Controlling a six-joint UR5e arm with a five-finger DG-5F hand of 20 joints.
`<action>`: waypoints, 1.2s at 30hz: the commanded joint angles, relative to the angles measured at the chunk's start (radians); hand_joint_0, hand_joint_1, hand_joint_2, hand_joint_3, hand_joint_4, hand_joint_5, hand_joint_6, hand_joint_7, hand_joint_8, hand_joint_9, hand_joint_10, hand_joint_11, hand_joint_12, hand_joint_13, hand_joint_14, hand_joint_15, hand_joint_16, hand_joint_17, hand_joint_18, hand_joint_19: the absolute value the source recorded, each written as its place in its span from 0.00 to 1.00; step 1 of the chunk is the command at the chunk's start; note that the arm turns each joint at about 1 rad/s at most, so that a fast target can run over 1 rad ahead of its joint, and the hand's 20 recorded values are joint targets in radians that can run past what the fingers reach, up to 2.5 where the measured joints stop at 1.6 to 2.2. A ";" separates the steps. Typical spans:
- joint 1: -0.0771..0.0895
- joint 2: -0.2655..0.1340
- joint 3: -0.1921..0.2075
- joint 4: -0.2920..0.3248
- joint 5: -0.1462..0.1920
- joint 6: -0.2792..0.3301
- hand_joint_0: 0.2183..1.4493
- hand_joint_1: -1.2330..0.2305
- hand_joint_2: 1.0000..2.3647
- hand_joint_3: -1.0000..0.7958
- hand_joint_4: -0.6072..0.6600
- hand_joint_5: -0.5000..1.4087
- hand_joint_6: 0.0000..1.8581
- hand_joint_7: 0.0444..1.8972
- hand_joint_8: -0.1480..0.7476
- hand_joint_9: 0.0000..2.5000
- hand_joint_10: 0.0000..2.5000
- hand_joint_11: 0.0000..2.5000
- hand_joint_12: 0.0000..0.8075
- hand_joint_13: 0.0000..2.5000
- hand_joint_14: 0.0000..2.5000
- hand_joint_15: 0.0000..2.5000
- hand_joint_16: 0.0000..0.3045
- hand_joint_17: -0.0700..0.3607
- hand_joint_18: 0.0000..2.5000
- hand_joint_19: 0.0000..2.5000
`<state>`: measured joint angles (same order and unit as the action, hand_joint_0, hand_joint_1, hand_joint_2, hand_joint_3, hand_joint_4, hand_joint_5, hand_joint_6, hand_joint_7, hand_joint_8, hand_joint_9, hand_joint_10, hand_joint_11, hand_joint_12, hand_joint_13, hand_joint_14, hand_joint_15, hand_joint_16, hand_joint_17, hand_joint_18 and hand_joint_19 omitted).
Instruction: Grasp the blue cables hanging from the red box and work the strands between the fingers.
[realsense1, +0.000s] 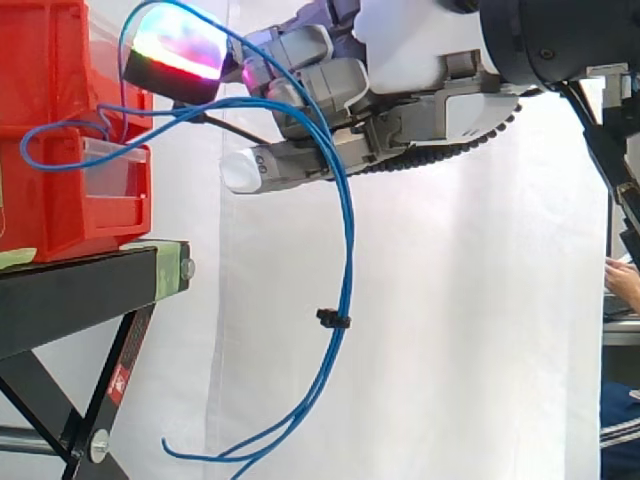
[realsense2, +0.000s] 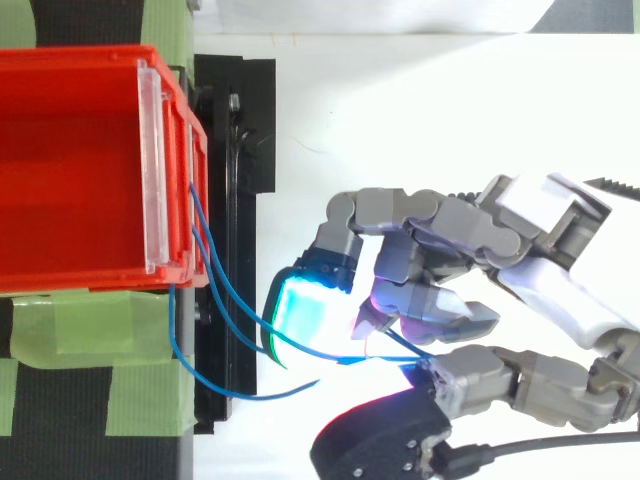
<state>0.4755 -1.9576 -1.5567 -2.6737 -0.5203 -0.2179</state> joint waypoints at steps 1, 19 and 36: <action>0.000 0.000 0.000 -0.002 0.000 -0.031 0.44 0.38 0.01 0.12 0.72 0.37 0.23 0.72 0.73 0.15 1.00 1.00 0.70 0.29 1.00 0.66 0.21 0.50 0.43 0.20; 0.000 0.000 0.000 -0.002 0.002 -0.032 0.53 0.36 0.01 0.27 0.69 0.38 0.27 0.71 0.73 0.16 1.00 1.00 0.68 0.30 1.00 0.67 0.20 0.48 0.45 0.24; 0.002 0.000 0.001 -0.005 -0.001 -0.069 0.51 0.37 0.02 0.43 0.68 0.37 0.38 0.69 0.72 0.16 1.00 1.00 0.68 0.31 1.00 0.67 0.20 0.48 0.46 0.27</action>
<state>0.4766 -1.9574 -1.5558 -2.6782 -0.5205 -0.2707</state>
